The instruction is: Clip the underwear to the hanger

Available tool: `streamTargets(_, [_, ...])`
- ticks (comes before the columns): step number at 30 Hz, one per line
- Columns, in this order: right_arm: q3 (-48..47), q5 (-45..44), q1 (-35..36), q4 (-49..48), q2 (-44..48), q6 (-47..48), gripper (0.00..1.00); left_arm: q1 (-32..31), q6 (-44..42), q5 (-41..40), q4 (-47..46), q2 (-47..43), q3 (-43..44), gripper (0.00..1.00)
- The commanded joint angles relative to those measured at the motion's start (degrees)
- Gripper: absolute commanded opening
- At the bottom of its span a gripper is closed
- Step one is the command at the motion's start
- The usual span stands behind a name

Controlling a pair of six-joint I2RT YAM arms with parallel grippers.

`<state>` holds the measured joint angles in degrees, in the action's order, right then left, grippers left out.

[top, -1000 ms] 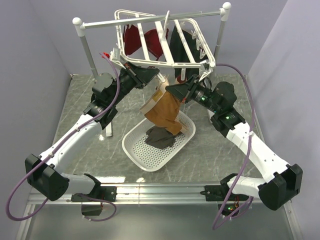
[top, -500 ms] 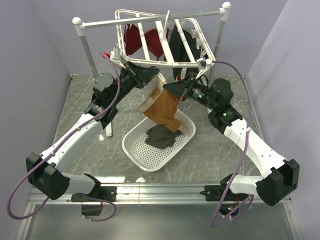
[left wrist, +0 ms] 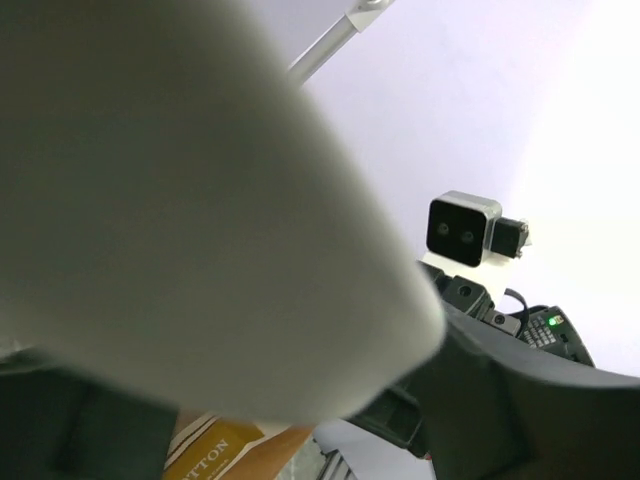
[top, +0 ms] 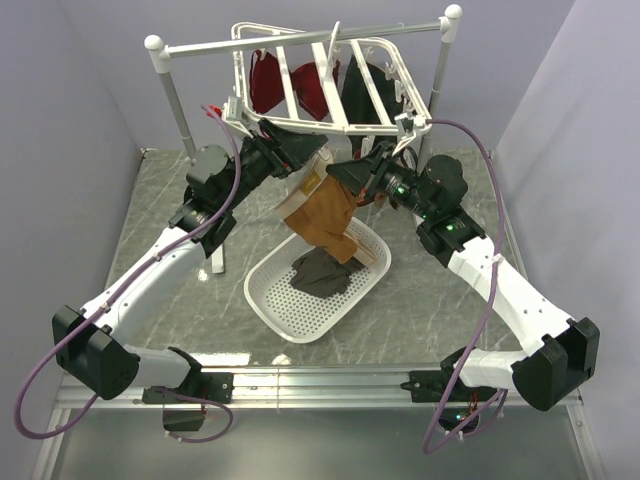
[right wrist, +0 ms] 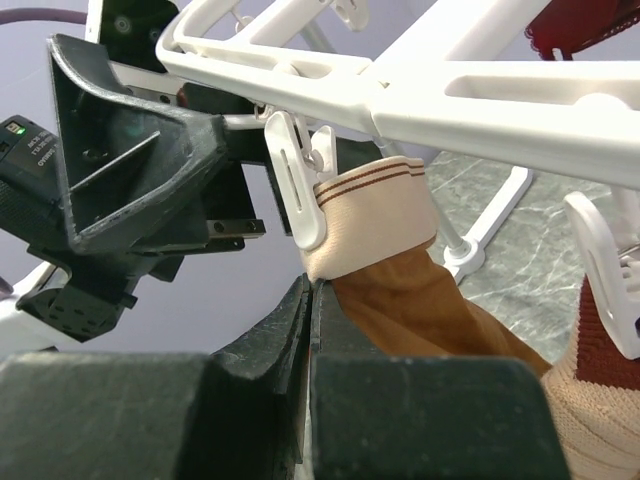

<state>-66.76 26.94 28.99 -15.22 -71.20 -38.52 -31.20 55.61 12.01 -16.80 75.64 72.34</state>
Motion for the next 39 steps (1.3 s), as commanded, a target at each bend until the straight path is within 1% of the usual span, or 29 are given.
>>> streamTargets(1, [-3.6, -0.8, 0.2, -2.8, 0.3, 0.3, 0.00, 0.1, 0.1, 1.3, -1.0, -1.5, -0.3, 0.87])
streamTargets(3, [-4.0, -0.4, -0.2, -2.5, 0.4, 0.6, 0.00, 0.1, -0.9, 1.9, -0.2, -3.4, -1.1, 0.93])
streamTargets(5, [-4.3, -0.3, -0.4, -1.9, 0.7, 0.8, 0.00, 0.4, -3.1, 2.1, 0.3, -5.2, -2.6, 0.93])
streamTargets(8, [-4.1, 0.3, -1.0, -0.3, 1.2, 2.0, 0.00, 0.6, -6.6, 2.2, 1.8, -10.7, -5.4, 0.93])
streamTargets(12, [-3.6, 1.4, -1.4, 0.8, 1.6, 2.9, 0.00, 0.6, -10.3, 2.8, 6.3, -16.0, -10.4, 0.91])
streamTargets(15, [-3.4, 1.8, -1.7, 2.0, 1.7, 3.5, 0.00, 1.2, -15.0, 3.7, 9.8, -19.3, -11.7, 0.89])
streamTargets(16, [-3.1, 1.9, -2.1, 2.0, 1.9, 3.6, 0.00, 1.6, -18.0, 3.2, 10.5, -20.7, -11.7, 0.89])
streamTargets(19, [-2.7, 2.2, -2.4, 3.0, 1.9, 4.7, 0.00, 2.6, -23.0, 0.7, 11.5, -23.3, -12.7, 0.83])
streamTargets(21, [-2.8, 2.9, -2.8, 3.2, 1.4, 5.0, 0.00, 3.2, -24.5, -0.6, 13.1, -23.8, -12.4, 0.80])
streamTargets(25, [-3.4, 3.7, -3.2, 4.3, 0.6, 6.7, 0.00, 6.1, -28.6, 3.5, 12.3, -22.9, -11.4, 0.76])
streamTargets(29, [-3.4, 4.7, -3.9, 4.8, -0.1, 7.7, 0.00, 7.3, -31.4, 8.6, 12.3, -19.0, -7.1, 0.57])
streamTargets(32, [-3.2, 5.2, -4.1, 4.8, -0.3, 8.3, 0.00, 8.2, -33.5, 10.9, 10.7, -16.2, -5.2, 0.54])
streamTargets(35, [-3.5, 5.8, -4.4, 5.2, -0.5, 9.3, 0.00, 9.2, -34.3, 10.6, 7.4, -14.7, -4.4, 0.54])
streamTargets(36, [-3.6, 5.8, -4.6, 5.5, -0.6, 9.4, 0.00, 9.7, -34.4, 11.4, 5.5, -14.4, -4.3, 0.54])
streamTargets(39, [-3.6, 6.5, -5.0, 5.8, -0.8, 10.3, 0.00, 10.4, -35.1, 12.9, 3.9, -13.2, -3.3, 0.54])
